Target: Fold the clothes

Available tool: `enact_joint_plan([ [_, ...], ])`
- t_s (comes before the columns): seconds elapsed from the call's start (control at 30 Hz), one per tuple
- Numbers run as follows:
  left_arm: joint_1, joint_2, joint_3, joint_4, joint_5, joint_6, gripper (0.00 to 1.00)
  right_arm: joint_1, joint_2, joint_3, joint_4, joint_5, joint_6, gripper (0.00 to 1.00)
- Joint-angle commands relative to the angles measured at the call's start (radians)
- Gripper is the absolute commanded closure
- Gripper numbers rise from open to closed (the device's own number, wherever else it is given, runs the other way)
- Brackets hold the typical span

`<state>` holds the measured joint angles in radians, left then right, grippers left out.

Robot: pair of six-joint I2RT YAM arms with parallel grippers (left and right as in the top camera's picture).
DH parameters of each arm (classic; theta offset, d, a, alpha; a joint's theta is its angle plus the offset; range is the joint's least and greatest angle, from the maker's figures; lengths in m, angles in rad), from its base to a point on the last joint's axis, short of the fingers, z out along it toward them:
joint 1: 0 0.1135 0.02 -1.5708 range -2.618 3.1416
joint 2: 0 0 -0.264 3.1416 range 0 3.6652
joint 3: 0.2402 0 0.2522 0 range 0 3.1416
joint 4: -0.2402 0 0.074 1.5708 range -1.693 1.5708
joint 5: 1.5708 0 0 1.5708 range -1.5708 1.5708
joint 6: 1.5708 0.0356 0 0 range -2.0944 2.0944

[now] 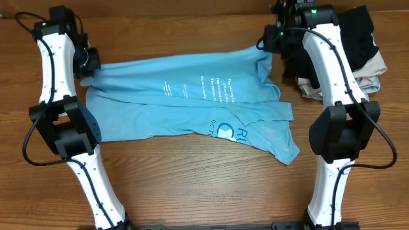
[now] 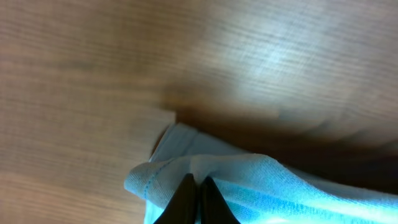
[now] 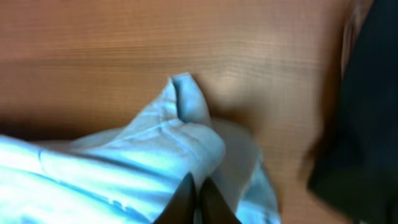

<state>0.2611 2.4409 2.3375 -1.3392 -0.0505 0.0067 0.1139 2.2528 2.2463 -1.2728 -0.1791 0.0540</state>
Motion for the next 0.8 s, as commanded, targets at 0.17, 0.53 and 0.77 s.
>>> enact_joint_plan([
  [0.17, 0.002, -0.002, 0.021, -0.155, -0.081, 0.038, 0.96, -0.005, -0.075, 0.032, -0.218, 0.034, 0.07, 0.96],
  [0.53, -0.001, -0.002, 0.021, -0.195, -0.027, 0.031, 0.96, 0.019, -0.078, -0.014, -0.192, -0.063, 0.047, 0.91],
  [0.77, -0.014, -0.002, 0.021, -0.151, 0.068, 0.03, 0.96, 0.121, -0.068, -0.087, 0.038, -0.059, -0.002, 0.62],
])
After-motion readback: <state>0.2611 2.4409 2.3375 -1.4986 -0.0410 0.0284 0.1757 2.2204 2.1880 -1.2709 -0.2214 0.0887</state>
